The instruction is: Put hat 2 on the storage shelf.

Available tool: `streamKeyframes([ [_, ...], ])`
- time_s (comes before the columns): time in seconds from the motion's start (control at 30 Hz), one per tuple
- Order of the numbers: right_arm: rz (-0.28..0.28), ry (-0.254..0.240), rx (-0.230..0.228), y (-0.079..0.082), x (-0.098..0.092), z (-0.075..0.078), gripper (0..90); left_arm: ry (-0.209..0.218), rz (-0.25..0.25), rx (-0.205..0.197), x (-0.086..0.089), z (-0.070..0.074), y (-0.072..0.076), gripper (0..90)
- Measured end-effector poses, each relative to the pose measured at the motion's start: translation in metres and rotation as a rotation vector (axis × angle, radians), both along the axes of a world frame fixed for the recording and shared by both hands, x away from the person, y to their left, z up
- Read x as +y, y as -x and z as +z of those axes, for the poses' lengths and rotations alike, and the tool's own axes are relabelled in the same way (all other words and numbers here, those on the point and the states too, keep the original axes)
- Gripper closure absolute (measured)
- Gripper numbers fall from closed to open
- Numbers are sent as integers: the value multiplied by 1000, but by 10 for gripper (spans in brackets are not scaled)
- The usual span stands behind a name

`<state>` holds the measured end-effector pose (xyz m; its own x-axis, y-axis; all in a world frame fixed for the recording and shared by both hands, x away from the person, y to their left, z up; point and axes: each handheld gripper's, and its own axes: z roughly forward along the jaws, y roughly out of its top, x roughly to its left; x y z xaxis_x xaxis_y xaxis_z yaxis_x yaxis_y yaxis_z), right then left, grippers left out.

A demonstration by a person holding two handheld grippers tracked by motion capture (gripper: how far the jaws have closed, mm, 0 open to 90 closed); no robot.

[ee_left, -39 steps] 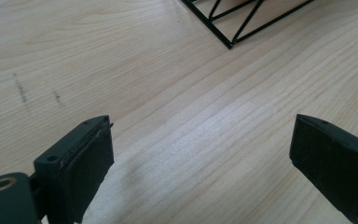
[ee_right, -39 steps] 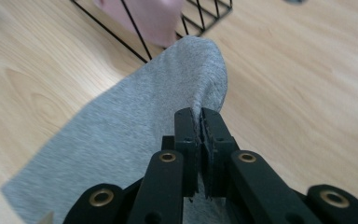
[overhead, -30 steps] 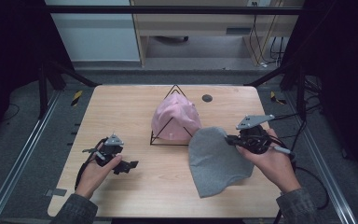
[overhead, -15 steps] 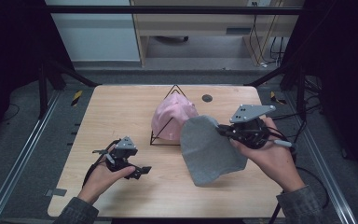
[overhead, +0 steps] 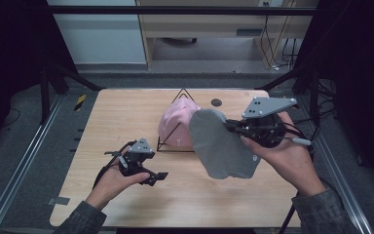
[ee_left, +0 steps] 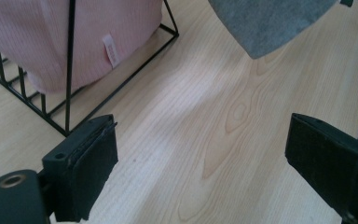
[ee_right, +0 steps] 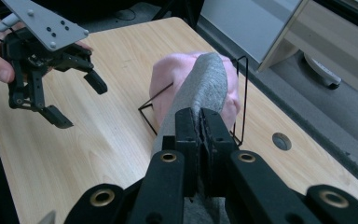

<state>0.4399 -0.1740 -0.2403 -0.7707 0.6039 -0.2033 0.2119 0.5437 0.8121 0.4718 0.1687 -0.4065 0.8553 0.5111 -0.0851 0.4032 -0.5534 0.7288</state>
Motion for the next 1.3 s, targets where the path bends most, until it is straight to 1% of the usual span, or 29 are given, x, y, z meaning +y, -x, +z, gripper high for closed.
streamKeyframes([
  [0.17, 15, -6, -9, 2, 3, 10, 869, 45, 2, -13, -3, 7, 0, 107],
  [0.27, 22, -4, -17, 2, 7, 17, 870, 55, 0, -24, -4, 11, 1, 124],
  [0.37, 31, -7, -29, 3, 12, 25, 870, 63, -13, -31, -7, 18, 0, 149],
  [0.5, 43, -4, -51, 1, 21, 39, 870, 122, -40, -16, -11, 29, -1, 174],
  [0.57, 47, -6, -57, 0, 26, 44, 870, 140, -50, -22, -13, 37, -3, 190],
  [0.7, 61, -15, -69, -5, 37, 55, 870, 137, -49, -34, -15, 46, -8, 199],
  [0.8, 75, -17, -76, -8, 46, 61, 870, 136, -53, -30, -16, 50, -15, 211],
  [0.83, 79, -16, -76, -10, 49, 64, 870, 128, -51, -40, -16, 51, -16, 213],
  [0.9, 86, -13, -77, -11, 54, 66, 870, 115, -57, -45, -15, 53, -21, 220],
  [0.97, 96, -17, -75, -12, 60, 68, 870, 116, -65, -44, -14, 54, -26, 225],
  [1.03, 103, -16, -76, -13, 64, 69, 870, 119, -73, -34, -14, 53, -30, 218],
  [1.1, 111, -15, -77, -13, 68, 71, 870, 118, -61, -40, -13, 52, -34, 215],
  [1.17, 118, -15, -77, -14, 71, 71, 870, 121, -57, -34, -13, 50, -39, 217],
  [1.3, 128, -11, -78, -14, 75, 71, 869, 128, -75, -40, -15, 47, -44, 242],
])
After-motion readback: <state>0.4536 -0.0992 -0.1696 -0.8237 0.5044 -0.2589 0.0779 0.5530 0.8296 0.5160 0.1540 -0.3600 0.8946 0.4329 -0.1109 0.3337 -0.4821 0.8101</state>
